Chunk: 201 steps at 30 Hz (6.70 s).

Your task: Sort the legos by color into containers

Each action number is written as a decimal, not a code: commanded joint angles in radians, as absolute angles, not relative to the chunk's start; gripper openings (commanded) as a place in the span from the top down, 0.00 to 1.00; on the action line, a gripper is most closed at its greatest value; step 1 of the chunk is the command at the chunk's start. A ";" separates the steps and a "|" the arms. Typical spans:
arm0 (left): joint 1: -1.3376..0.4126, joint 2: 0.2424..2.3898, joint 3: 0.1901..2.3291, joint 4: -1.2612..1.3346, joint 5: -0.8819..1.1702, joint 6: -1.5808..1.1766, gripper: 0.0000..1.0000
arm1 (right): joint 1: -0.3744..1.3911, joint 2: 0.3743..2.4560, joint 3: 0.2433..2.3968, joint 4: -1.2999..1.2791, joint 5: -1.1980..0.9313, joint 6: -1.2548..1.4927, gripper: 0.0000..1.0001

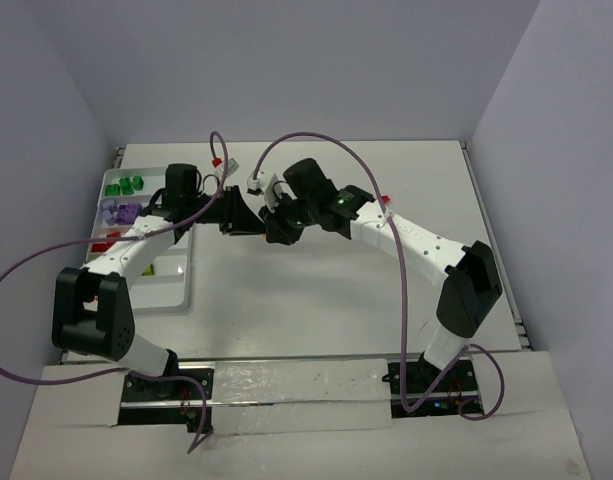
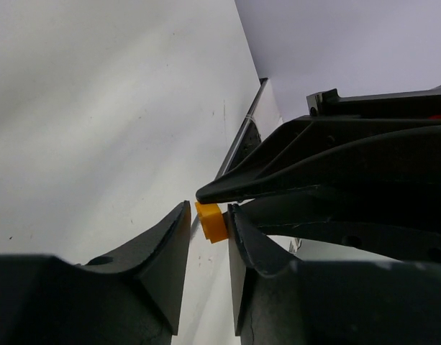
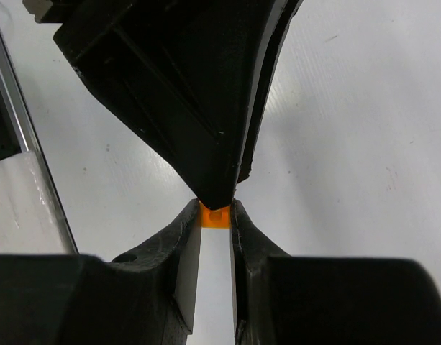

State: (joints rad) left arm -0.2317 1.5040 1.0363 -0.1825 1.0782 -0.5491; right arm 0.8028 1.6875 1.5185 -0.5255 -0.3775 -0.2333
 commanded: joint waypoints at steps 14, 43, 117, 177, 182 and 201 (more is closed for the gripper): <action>-0.067 1.433 1.129 -0.641 0.910 -0.059 1.00 | 0.771 1.641 1.553 -0.511 -0.393 -0.154 0.02; 0.536 1.395 1.037 -0.859 0.006 0.515 1.00 | 0.491 1.677 1.547 -0.645 -0.555 -0.124 0.00; 0.149 1.426 1.270 -0.660 0.258 0.204 0.43 | 0.193 2.155 1.720 -0.637 -0.009 -0.058 0.64; -0.366 1.626 1.231 -0.272 0.810 -0.412 0.52 | 0.623 1.649 1.465 -0.489 -0.387 0.066 1.00; -0.376 1.637 1.236 -0.270 0.811 -0.416 0.53 | 0.639 1.653 1.470 -0.495 -0.385 0.057 1.00; -0.390 1.664 1.225 -0.266 0.868 -0.434 1.00 | 0.660 1.619 1.446 -0.456 -0.194 0.048 1.00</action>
State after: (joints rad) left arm -0.3844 1.6672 1.2068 -0.3023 0.8279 -0.4256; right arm 0.6521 1.6911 1.4555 -0.5111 -0.2758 0.0410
